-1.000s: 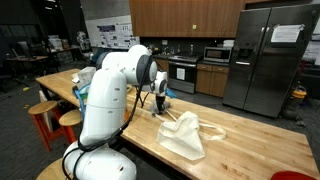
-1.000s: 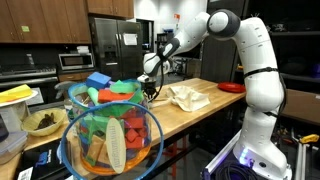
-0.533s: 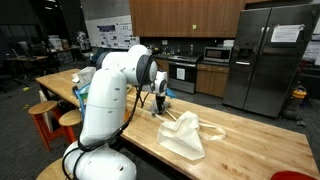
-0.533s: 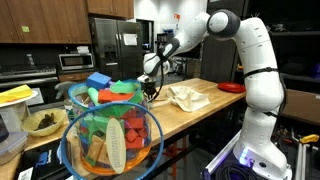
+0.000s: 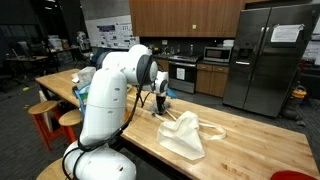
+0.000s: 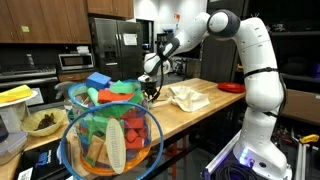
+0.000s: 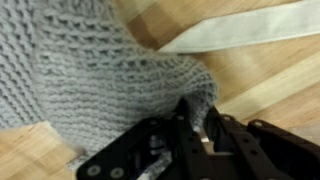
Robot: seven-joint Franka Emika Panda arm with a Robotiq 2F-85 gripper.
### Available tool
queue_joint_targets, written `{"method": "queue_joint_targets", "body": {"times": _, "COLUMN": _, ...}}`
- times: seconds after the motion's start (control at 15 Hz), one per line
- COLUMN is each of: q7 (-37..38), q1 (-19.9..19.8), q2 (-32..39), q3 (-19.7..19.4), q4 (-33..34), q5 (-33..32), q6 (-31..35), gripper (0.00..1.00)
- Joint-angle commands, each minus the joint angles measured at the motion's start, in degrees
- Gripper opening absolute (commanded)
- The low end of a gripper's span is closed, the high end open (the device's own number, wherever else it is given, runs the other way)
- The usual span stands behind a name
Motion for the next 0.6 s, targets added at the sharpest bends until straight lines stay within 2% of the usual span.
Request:
{"method": "queue_joint_targets", "body": {"times": 0.0, "q7": 0.14, "q1": -0.39, "q2": 0.02, "q3": 0.33, "q4": 0.10, "q5": -0.18, "q6": -0.44, "gripper": 0.30}}
{"method": "queue_joint_targets", "body": {"times": 0.53, "q7": 0.12, "q1": -0.45, "q2": 0.02, "q3": 0.39, "q4": 0.13, "q5": -0.10, "q6": -0.57, "gripper": 0.30}}
